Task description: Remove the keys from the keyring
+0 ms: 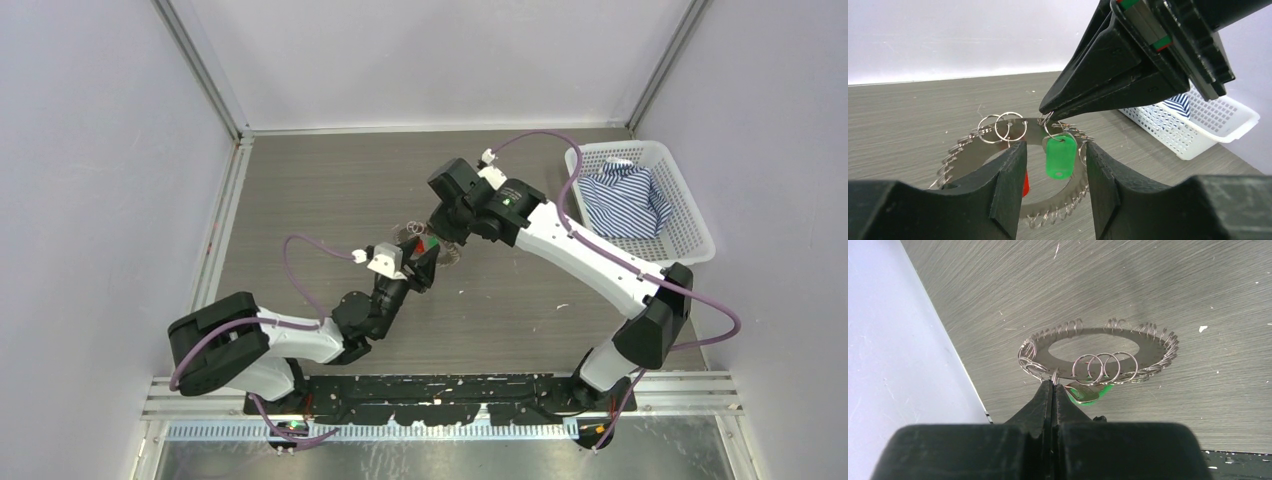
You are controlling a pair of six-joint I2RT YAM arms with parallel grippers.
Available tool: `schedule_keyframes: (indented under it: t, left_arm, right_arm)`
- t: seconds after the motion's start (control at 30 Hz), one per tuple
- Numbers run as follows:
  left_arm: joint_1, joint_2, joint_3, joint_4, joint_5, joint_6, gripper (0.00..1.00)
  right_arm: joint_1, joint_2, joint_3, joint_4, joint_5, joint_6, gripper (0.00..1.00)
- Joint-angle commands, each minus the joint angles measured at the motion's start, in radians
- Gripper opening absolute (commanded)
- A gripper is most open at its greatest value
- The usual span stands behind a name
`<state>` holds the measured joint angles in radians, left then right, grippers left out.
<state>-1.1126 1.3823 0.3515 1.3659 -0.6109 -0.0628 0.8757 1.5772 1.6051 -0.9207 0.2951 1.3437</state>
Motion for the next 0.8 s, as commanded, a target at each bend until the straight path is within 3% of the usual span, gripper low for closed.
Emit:
schedule_keyframes:
  t: [0.0,0.2,0.37,0.6,0.77]
  left_arm:
    - [0.002,-0.019,0.021,0.065,-0.017,-0.023,0.49]
    - [0.002,0.023,0.059,0.065,-0.123,-0.033,0.5]
    - [0.002,0.044,0.082,0.065,-0.161,-0.034,0.45]
    - [0.003,0.028,0.032,0.065,-0.137,-0.04,0.13]
    - [0.003,0.008,-0.004,0.065,-0.108,-0.01,0.01]
  right_arm:
    - [0.014,-0.048,0.0,0.051,0.048,0.036,0.01]
    - [0.027,-0.054,0.004,0.05,0.061,0.043,0.01]
    - [0.034,-0.067,-0.007,0.056,0.06,0.046,0.01]
    - [0.034,-0.113,-0.061,0.094,0.052,0.015,0.01]
    - [0.021,-0.15,-0.118,0.151,0.008,-0.043,0.01]
